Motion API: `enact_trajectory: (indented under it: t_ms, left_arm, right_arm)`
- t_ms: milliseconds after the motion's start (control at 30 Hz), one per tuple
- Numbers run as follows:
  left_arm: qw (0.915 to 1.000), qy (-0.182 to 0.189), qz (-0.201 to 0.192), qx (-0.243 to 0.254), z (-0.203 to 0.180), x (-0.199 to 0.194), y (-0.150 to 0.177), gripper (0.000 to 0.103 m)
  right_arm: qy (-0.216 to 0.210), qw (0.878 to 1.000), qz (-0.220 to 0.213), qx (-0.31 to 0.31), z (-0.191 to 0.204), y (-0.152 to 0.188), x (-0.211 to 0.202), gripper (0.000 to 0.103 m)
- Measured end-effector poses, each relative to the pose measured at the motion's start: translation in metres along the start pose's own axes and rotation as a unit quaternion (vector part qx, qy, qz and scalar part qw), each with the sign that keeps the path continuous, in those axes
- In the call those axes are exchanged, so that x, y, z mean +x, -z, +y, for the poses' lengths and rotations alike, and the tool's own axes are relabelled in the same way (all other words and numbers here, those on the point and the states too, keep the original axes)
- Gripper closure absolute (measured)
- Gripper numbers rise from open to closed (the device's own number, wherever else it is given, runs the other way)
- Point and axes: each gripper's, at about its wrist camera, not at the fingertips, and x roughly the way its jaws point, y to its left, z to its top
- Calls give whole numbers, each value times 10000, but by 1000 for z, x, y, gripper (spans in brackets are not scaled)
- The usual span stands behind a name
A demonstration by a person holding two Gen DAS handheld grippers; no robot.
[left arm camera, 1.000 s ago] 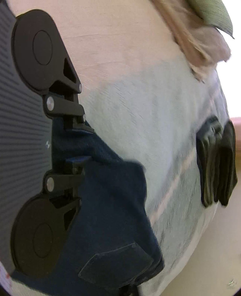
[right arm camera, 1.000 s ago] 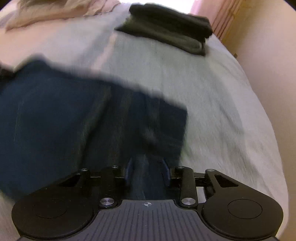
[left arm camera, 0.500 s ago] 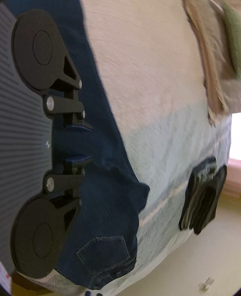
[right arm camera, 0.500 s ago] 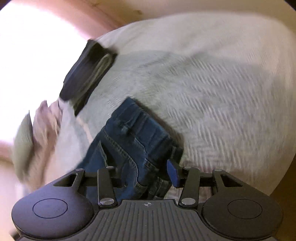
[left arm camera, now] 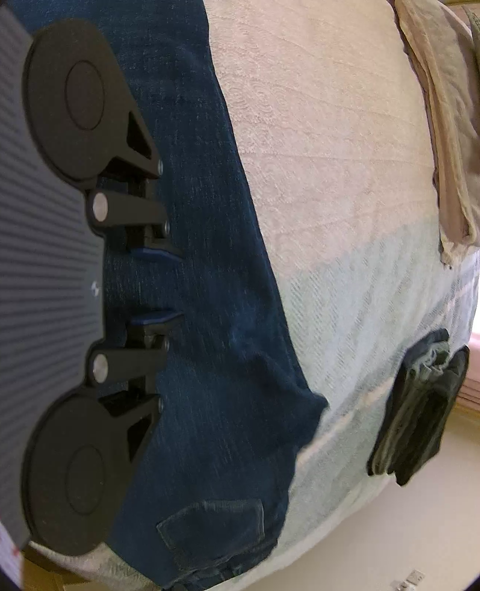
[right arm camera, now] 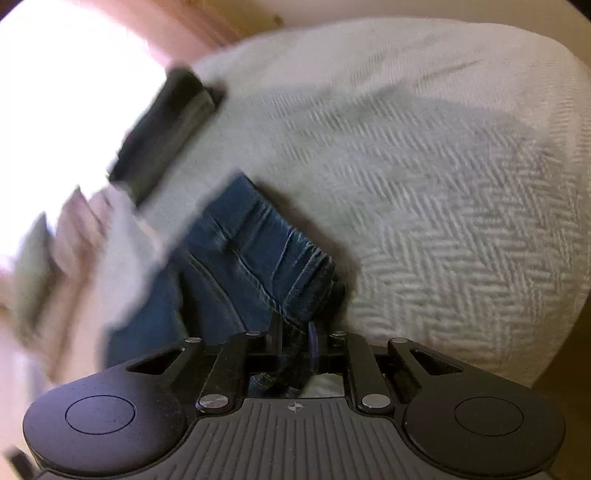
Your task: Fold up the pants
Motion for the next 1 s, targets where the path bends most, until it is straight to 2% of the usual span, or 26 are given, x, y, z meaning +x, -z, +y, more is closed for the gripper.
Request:
enact_trajectory:
  t_ms: [67,167,200,233,267,300,333,400,433,467,533,567,667,700,767,800,833,867,900,1000]
  left_arm:
    - [10000,-62,21,-50,1,2,-1,80]
    - [9995,-205,-154,-176,3,-11,-2,80]
    - [9991,-231,-237,-266,5,-20,-1,80]
    - [9986,-279,-325,-318,5,-29,1,80]
    - [9982,-303,-407,-316,3,-41,5,80]
    - [9979,-336,-465,-288,1,-50,10,80]
    - [9977,-377,-510,-251,-2,-58,15,80]
    - [9978,-393,-481,-219,-7,-67,29,79]
    - [9982,-383,-389,-245,-6,-67,38,79]
    - [9984,-418,-276,-273,-5,-63,44,79]
    - [9976,-618,22,-319,2,-48,58,78]
    - [9963,-761,151,-372,7,-39,64,79]
    - [9950,-742,45,-663,21,-44,63,80]
    - [9937,-776,-71,-807,23,-48,63,79]
    - [9933,-821,-137,-803,29,-50,65,78]
    - [9928,-844,-90,-846,33,-50,67,78]
    - [9924,-834,-67,-897,36,-52,68,78]
    - [9922,-809,-70,-948,40,-55,69,78]
    - [9919,-826,-34,-968,44,-59,69,78]
    - [9900,-1006,97,-980,50,-83,66,76]
  right_arm:
    - [273,9996,40,-50,2,-5,5,72]
    - [800,9937,-86,-775,33,-7,-7,64]
    - [1021,9869,-252,-1221,49,-2,-13,64]
    - [1298,9744,-485,-1772,66,7,-18,64]
    - [1533,9562,-726,-2386,85,19,-22,64]
    - [1542,9442,-856,-2780,97,32,-25,64]
    - [1328,9346,-932,-3165,110,45,-28,64]
    - [782,9237,-756,-3674,125,69,-20,64]
    - [666,9179,-568,-3871,128,81,-13,64]
    - [656,9099,-312,-4084,129,92,1,64]
    - [1108,8832,292,-4548,122,115,38,64]
    - [1125,8764,290,-4674,117,122,44,64]
    - [1280,8829,191,-4514,129,117,33,64]
    - [1212,8850,54,-4494,135,116,25,64]
    - [651,8957,-215,-4394,144,121,11,64]
    - [441,9016,-95,-4302,146,126,14,63]
    - [449,9028,125,-4275,145,130,22,63]
    - [711,8982,457,-4313,141,139,39,63]
    - [801,8987,503,-4282,134,143,45,62]
    - [1079,9146,455,-3869,148,143,38,62]
